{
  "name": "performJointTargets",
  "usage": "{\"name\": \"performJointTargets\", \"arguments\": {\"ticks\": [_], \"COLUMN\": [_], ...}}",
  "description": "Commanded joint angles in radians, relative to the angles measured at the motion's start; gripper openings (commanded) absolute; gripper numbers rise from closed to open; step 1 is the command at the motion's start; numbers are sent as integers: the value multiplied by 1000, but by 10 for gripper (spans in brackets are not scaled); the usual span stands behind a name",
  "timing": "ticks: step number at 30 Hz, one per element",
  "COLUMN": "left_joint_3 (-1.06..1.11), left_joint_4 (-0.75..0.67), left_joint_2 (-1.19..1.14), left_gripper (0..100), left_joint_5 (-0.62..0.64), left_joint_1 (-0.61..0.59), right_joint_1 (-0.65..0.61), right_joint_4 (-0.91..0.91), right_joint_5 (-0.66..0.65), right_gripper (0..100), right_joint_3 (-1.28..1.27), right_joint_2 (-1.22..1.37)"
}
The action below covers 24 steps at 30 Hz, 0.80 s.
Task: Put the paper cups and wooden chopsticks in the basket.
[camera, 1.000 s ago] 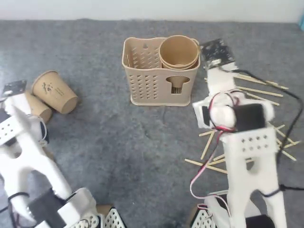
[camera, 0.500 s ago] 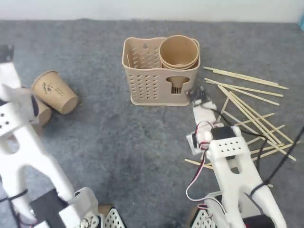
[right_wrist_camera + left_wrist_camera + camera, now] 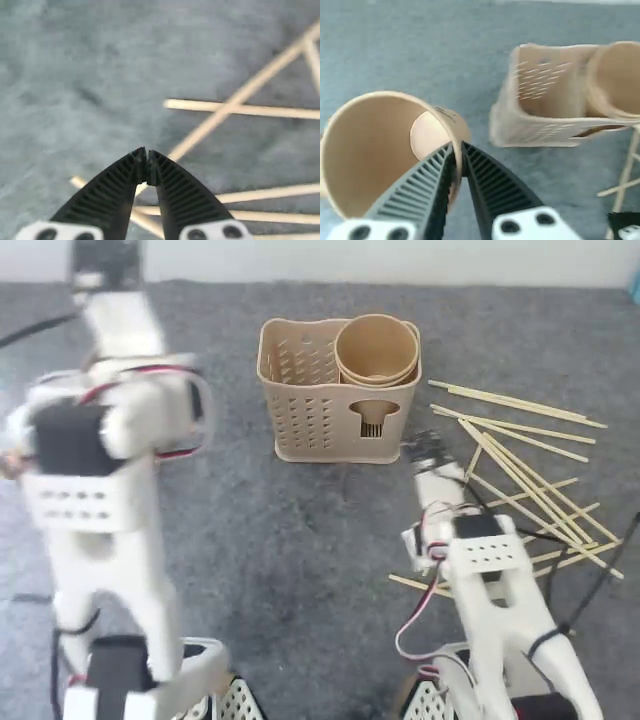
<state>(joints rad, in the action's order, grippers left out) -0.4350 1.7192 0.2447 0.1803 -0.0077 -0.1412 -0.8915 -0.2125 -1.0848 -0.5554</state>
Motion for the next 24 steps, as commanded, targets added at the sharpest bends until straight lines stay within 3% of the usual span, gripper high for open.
{"name": "performJointTargets", "arguments": {"ticks": [1, 8, 16, 24], "left_joint_3": [-156, -321, -341, -418], "left_joint_4": [-84, -313, -606, -496], "left_joint_2": [-80, -239, -399, -434], "left_gripper": [13, 13, 13, 13], "left_joint_5": [43, 43, 38, 35], "left_joint_1": [123, 253, 345, 408], "right_joint_1": [145, 329, 329, 329], "right_joint_4": [36, 111, 193, 223], "right_joint_5": [-8, 147, 147, 147], "right_gripper": [8, 8, 8, 8], "right_joint_3": [29, 17, -26, -29], "right_joint_2": [-50, -134, -140, -133]}}
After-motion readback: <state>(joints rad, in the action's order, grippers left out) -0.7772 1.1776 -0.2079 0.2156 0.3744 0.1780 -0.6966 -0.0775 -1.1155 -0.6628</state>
